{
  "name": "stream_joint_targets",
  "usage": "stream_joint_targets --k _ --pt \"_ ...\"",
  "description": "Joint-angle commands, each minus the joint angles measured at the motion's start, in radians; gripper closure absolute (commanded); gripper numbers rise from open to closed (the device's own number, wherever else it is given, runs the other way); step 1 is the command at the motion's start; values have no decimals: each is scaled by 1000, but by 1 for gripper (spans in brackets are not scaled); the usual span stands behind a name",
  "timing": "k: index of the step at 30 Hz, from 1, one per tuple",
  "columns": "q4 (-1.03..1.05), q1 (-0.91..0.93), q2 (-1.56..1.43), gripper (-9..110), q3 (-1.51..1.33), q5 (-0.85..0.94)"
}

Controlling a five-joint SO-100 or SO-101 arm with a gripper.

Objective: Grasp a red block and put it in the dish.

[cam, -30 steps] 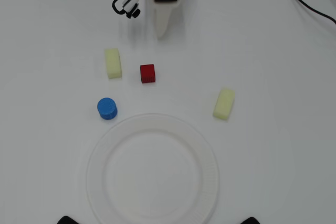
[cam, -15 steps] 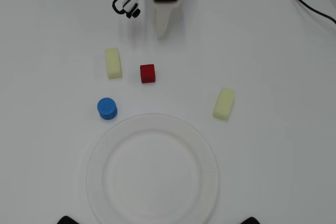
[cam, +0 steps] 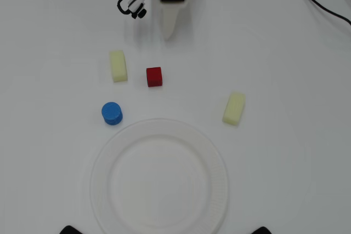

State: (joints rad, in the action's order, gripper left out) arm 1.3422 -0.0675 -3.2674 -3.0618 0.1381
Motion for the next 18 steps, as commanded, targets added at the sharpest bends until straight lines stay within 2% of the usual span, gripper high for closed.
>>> stream_joint_targets --k 1,8,18 --pt "72 8 -183 101 -94 21" --pt "77 63 -123 101 71 52" --pt "-58 66 505 101 486 44"
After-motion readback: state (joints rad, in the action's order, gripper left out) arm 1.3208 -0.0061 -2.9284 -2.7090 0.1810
